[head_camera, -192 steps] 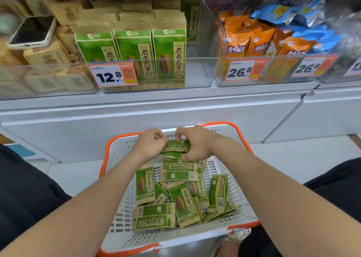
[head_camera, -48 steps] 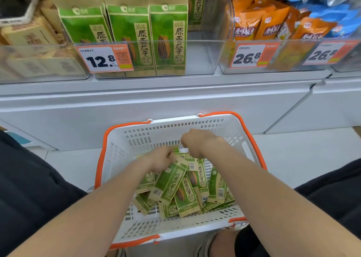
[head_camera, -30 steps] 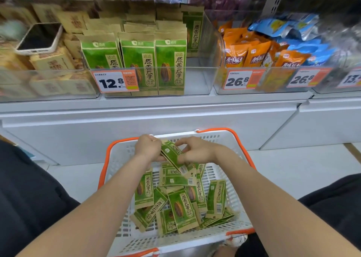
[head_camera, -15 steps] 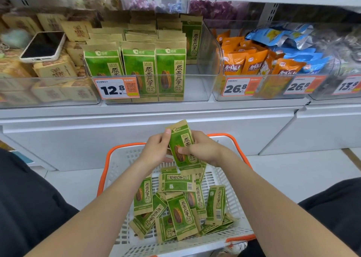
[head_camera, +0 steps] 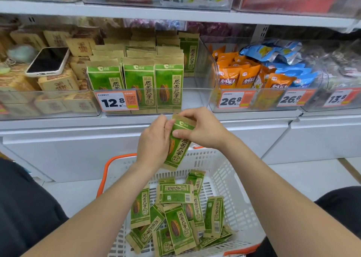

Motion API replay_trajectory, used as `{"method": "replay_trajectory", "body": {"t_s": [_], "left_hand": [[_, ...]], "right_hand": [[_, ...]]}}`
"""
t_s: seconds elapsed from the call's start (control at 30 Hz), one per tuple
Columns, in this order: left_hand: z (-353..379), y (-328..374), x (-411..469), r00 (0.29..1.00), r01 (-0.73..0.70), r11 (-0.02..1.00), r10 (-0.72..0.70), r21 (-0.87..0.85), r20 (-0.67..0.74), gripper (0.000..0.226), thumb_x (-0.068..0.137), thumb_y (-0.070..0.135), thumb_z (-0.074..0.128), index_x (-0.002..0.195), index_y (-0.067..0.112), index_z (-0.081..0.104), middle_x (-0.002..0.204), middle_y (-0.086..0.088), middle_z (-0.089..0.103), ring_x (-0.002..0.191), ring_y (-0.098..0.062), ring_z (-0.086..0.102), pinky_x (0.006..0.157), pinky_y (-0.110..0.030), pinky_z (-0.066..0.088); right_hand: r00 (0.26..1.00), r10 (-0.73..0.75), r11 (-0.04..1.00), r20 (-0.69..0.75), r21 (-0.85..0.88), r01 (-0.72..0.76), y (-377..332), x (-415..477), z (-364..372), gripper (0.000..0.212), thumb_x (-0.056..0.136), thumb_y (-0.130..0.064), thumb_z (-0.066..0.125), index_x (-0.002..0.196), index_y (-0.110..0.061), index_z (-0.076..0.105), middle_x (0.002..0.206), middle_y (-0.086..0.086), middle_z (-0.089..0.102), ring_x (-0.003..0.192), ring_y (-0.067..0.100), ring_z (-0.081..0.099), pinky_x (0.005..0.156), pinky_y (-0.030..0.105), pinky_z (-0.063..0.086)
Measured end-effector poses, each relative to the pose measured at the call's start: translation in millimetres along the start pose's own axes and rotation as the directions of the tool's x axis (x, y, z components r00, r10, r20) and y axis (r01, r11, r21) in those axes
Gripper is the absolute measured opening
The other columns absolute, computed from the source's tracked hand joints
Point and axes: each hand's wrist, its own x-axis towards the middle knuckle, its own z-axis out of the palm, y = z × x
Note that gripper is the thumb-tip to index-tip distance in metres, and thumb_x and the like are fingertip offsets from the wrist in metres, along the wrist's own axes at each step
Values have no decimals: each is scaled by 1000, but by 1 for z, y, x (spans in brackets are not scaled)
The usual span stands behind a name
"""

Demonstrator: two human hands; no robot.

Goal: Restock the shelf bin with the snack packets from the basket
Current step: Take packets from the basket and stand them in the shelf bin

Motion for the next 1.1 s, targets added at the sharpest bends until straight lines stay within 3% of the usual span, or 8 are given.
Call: {"method": "replay_trajectory", "body": {"t_s": [0.17, 0.3, 0.4, 0.5, 0.63, 0.8, 0.93, 1.1], "left_hand": [[-22, 37, 40, 969, -204, 976, 213, 81, -127, 39, 114, 41, 27, 98, 16, 53, 90, 2, 55, 76, -24, 51, 61, -38, 36], [-37, 57, 82, 901, -335, 896, 395, 291, -178, 16, 98, 12, 53, 112, 7, 60, 110, -10, 58, 97, -31, 52, 80, -42, 41], [-46, 58, 109, 900, -362, 777, 435, 514, -23, 50, 84, 17, 58, 133, 3, 55, 138, -17, 54, 126, -39, 50, 104, -48, 40], [-54, 53, 128, 928, -357, 661, 330, 660, 172, 79, 90, 38, 53, 157, 1, 33, 163, -19, 36, 151, -41, 32, 123, -56, 24], [-57, 39, 145, 926, -374, 574, 282, 729, 252, 70, 99, 59, 38, 150, 10, 38, 147, -12, 52, 137, -35, 45, 122, -59, 26], [-55, 39, 149, 927, -356, 612, 325, 706, 186, 57, 99, 65, 35, 120, 15, 48, 120, -8, 63, 111, -34, 55, 96, -51, 42], [-46, 39, 150, 931, -332, 623, 338, 709, 139, 65, 95, 70, 39, 119, 11, 49, 122, -12, 64, 116, -36, 56, 117, -59, 31], [-36, 44, 155, 945, -288, 631, 310, 721, 106, 73, 89, 75, 43, 121, 9, 48, 118, -13, 65, 111, -36, 58, 115, -60, 32]], "right_hand": [[974, -181, 938, -138, -321, 129, -52, 1, -54, 11, 84, -31, 81, 91, -31, 73, 85, -14, 73, 84, 11, 68, 78, 40, 59], [822, -355, 856, -445, -509, 94, -81, 1, -88, 27, 86, -34, 72, 114, -32, 70, 103, -11, 74, 97, 19, 69, 80, 44, 60], [679, -487, 812, -549, -572, 120, -89, 7, -99, 26, 90, -25, 69, 115, -29, 67, 105, -5, 71, 96, 24, 67, 79, 45, 56], [634, -551, 766, -542, -630, 127, -88, 19, -95, 26, 94, -18, 67, 120, -22, 67, 108, -1, 69, 96, 26, 64, 77, 46, 54], [665, -530, 746, -526, -662, 71, -92, 37, -111, 27, 96, -19, 65, 123, -20, 65, 107, 3, 69, 97, 30, 63, 80, 48, 53], [724, -458, 767, -516, -641, 29, -88, 44, -129, 26, 93, -25, 65, 119, -25, 64, 104, -1, 70, 96, 29, 65, 82, 47, 55], [766, -399, 772, -503, -635, -15, -81, 53, -133, 26, 90, -24, 68, 116, -24, 68, 101, 0, 72, 96, 31, 66, 84, 47, 56], [840, -398, 671, -370, -742, -9, -62, 85, -97, 31, 94, -21, 71, 124, -26, 67, 113, 3, 73, 104, 31, 67, 88, 48, 56]]}}
